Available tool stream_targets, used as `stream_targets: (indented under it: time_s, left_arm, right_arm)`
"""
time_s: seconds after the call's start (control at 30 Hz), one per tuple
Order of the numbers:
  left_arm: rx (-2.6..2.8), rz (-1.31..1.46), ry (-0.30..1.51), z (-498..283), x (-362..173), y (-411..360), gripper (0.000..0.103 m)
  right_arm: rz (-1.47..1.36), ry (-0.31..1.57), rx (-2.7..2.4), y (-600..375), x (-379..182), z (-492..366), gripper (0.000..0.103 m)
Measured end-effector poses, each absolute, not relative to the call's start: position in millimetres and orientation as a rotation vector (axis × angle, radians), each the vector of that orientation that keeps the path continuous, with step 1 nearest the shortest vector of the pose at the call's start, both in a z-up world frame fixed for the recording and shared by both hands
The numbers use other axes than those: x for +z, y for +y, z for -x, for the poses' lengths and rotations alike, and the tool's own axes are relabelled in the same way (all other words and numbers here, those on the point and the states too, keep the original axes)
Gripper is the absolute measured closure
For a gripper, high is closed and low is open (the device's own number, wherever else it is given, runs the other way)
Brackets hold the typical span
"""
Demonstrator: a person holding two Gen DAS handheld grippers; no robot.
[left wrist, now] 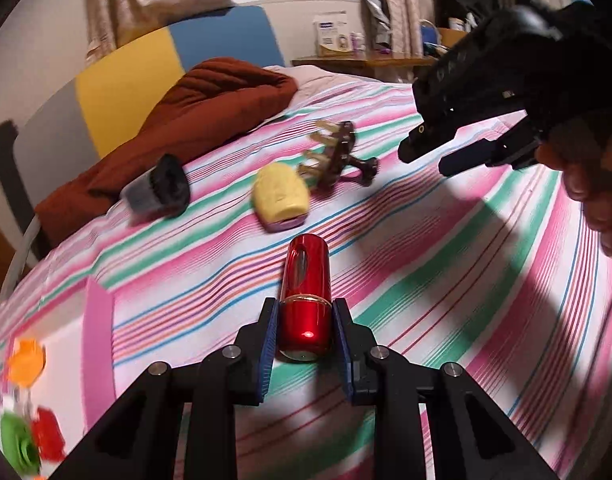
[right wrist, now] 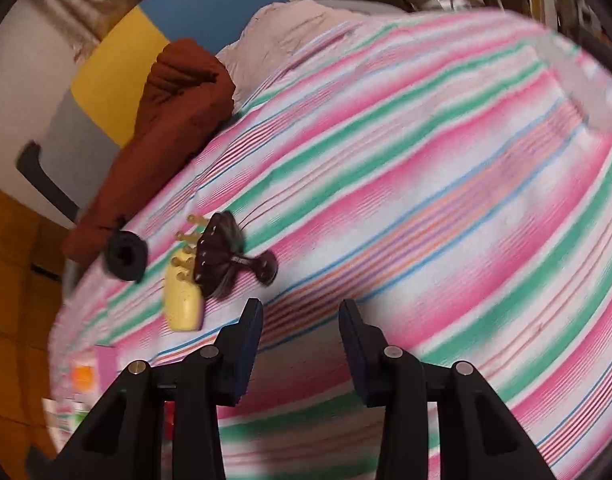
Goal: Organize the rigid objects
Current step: 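Grasp the red cylinder with the left tool while the right tool grasps the dark brown pegged toy, then carry the red cylinder into the tray and release it while the right tool holds the brown toy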
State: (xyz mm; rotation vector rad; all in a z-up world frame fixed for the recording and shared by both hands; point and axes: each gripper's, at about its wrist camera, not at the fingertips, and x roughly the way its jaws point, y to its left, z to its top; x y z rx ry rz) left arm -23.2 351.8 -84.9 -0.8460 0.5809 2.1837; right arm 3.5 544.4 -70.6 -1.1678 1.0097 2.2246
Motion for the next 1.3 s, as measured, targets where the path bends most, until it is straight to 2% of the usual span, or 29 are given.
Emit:
stream_targets:
  time_s: [0.17,0.33,0.43,0.53,0.6,0.7,0.83,0.93,0.97,1.0,1.03,1.17,1.3]
  left_arm:
    - [2.221,0.889,0.509,32,-86,340,0.076]
    - [2.234,0.876,0.530,30,-87,342,0.076]
    - [2.239,0.866,0.543,29,-88,343,0.076]
    - [2.235,0.870,0.530,31,-88,342,0.076]
    - [2.234,0.871,0.525,31,-88,341,0.076]
    - [2.238,0.867,0.530,30,-88,342,0.076]
    - [2.242,0.863,0.535,30,-88,342,0.076]
    - [2.242,0.862,0.538,29,-89,342,0.076]
    - [2.244,0.860,0.541,29,-89,342,0.076]
    - [2.244,0.860,0.542,29,-89,342,0.076]
    - [2.244,0.859,0.542,29,-89,342,0.076]
    - [2.244,0.859,0.540,30,-89,342,0.076]
    - [2.243,0.860,0.533,30,-89,342,0.076]
  right_arm:
    - [1.205,0.775,2.336,537,-66,24,0.064]
    - [1.253,0.688,2.411,527,-76,49,0.065]
    - [1.269,0.609,2.440,524,-79,53,0.075]
    - [1.257,0.632,2.458,525,-78,53,0.088]
    - [1.257,0.644,2.467,525,-74,51,0.093]
    - [1.196,0.639,2.484,521,-61,44,0.095]
    - [1.059,0.594,2.511,518,-33,25,0.095]
    - [1.021,0.650,2.552,521,-27,22,0.093]
    - [1.028,0.695,2.569,522,-29,26,0.089]
    - [1.052,0.713,2.559,521,-32,30,0.077]
    - [1.089,0.711,2.548,520,-37,36,0.073]
    - [1.210,0.544,2.517,506,-50,54,0.071]
    - [1.243,0.563,2.524,506,-60,61,0.071]
